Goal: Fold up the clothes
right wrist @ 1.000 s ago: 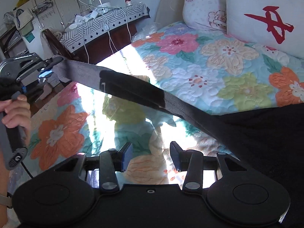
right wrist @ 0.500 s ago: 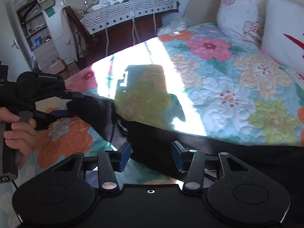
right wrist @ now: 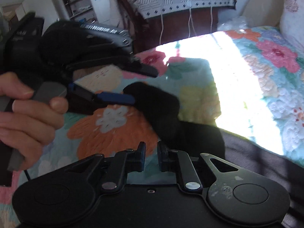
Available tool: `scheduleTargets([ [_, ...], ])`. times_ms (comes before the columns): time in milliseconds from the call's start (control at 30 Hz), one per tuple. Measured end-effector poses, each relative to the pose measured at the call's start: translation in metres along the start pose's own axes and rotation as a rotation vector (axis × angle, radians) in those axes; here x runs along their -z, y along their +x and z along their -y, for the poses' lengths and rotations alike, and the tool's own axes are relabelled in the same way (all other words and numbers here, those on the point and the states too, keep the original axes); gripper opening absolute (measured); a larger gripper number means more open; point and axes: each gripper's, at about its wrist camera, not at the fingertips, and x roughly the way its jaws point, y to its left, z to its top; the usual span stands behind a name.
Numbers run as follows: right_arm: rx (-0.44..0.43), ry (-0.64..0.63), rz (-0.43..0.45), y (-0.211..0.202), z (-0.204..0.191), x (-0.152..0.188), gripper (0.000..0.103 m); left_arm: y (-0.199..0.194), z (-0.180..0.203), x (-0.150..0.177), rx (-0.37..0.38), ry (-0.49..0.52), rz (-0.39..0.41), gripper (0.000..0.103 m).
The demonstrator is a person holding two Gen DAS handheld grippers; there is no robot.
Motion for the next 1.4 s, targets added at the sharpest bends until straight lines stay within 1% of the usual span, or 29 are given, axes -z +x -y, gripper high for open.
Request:
scheduleTargets([
  [67, -0.013, 0.012, -0.053, 0.01, 0.0, 0.005, 0.016, 0.009, 0.01, 0.004, -0.062, 0.071, -0.013, 0.058],
  [133, -0.009, 0.038, -0.066, 0.009, 0.001, 0.007, 0.016, 0.017, 0.015, 0.008, -0.128, 0.138, -0.015, 0.063],
  [200, -0.005, 0.066, -0.002, -0.005, 0.004, 0.006, 0.017, 0.024, 0.018, 0.011, -0.188, 0.194, -0.012, 0.063],
  [233, 0.005, 0.087, 0.039, -0.012, 0.006, 0.004, 0.022, 0.025, 0.016, 0.012, -0.212, 0.198, 0.006, 0.061],
  [267, 0.016, 0.108, 0.079, -0.02, 0.007, 0.003, 0.026, 0.023, 0.013, 0.011, -0.235, 0.19, 0.025, 0.054],
  [300, 0.03, 0.123, 0.108, -0.024, 0.009, 0.001, 0.032, 0.022, 0.01, 0.01, -0.259, 0.179, 0.043, 0.035],
  [333, 0.051, 0.124, 0.116, -0.024, 0.011, -0.003, 0.035, 0.02, 0.007, 0.009, -0.283, 0.167, 0.062, 0.028],
  [367, 0.074, 0.115, 0.115, -0.022, 0.012, -0.008, 0.037, 0.017, 0.003, 0.008, -0.288, 0.151, 0.08, 0.022],
  [433, 0.11, 0.077, 0.093, -0.01, 0.01, -0.014, 0.043, 0.013, -0.003, 0.005, -0.264, 0.118, 0.083, 0.02],
  [500, 0.128, 0.04, 0.066, 0.004, 0.007, -0.019, 0.043, 0.011, -0.007, 0.003, -0.246, 0.087, 0.073, 0.02],
  [533, 0.115, 0.034, 0.055, 0.012, 0.006, -0.02, 0.038, 0.009, -0.008, 0.002, -0.235, 0.075, 0.067, 0.02],
  [567, 0.101, 0.028, 0.044, 0.02, 0.004, -0.021, 0.025, 0.007, -0.009, 0.001, -0.208, 0.064, 0.061, 0.02],
  [600, 0.095, 0.021, 0.042, 0.025, 0.001, -0.021, 0.006, 0.003, -0.009, 0.001, -0.175, 0.052, 0.055, 0.02],
  [633, 0.091, 0.007, 0.055, 0.024, -0.003, -0.02, 0.005, 0.0, -0.008, 0.0, -0.132, 0.043, 0.052, 0.021],
  [667, 0.078, -0.013, 0.076, 0.02, -0.008, -0.019, 0.005, -0.002, -0.007, -0.001, -0.086, 0.033, 0.043, 0.027],
  [733, 0.029, -0.088, 0.109, 0.007, -0.023, -0.015, 0.005, -0.007, -0.007, -0.002, -0.01, 0.007, 0.023, 0.043],
  [767, 0.006, -0.132, 0.103, 0.003, -0.032, -0.012, 0.005, -0.008, -0.007, -0.003, -0.005, -0.01, 0.023, 0.054],
  [833, -0.034, -0.185, 0.036, 0.002, -0.044, -0.006, 0.009, -0.01, -0.009, -0.003, -0.021, -0.029, 0.03, 0.055],
  [933, -0.06, -0.194, -0.063, 0.007, -0.048, 0.001, 0.009, -0.001, -0.009, 0.004, -0.116, 0.022, 0.012, 0.059],
  [1000, -0.08, -0.178, -0.079, 0.007, -0.044, 0.003, 0.01, 0.011, -0.014, 0.01, -0.183, 0.055, -0.011, 0.06],
  [1067, -0.106, -0.136, -0.077, 0.002, -0.036, 0.003, 0.01, 0.016, -0.016, 0.014, -0.199, 0.078, -0.007, 0.06],
  [1100, -0.107, -0.109, -0.058, -0.003, -0.03, 0.002, 0.012, 0.017, -0.016, 0.015, -0.201, 0.085, -0.001, 0.06],
  [1133, -0.101, -0.081, -0.032, -0.008, -0.023, 0.001, 0.018, 0.016, -0.015, 0.016, -0.209, 0.094, 0.015, 0.06],
  [1167, -0.081, -0.054, -0.005, -0.014, -0.017, -0.001, 0.021, 0.015, -0.013, 0.017, -0.219, 0.103, 0.035, 0.056],
  [1233, 0.001, -0.008, 0.045, -0.022, -0.001, -0.006, 0.022, 0.011, -0.017, 0.021, -0.286, 0.109, 0.076, 0.027],
  [1267, 0.041, -0.001, 0.06, -0.025, 0.006, -0.01, 0.023, 0.009, -0.02, 0.024, -0.323, 0.112, 0.096, 0.006],
  [1300, 0.077, -0.008, 0.064, -0.025, 0.012, -0.015, 0.023, 0.007, -0.023, 0.026, -0.36, 0.114, 0.116, 0.002],
  [1367, 0.152, -0.08, 0.063, -0.022, 0.016, -0.023, 0.024, 0.006, -0.025, 0.024, -0.354, 0.105, 0.121, 0.002],
  [1400, 0.178, -0.125, 0.055, -0.018, 0.016, -0.027, 0.031, 0.006, -0.025, 0.022, -0.345, 0.105, 0.121, 0.002],
])
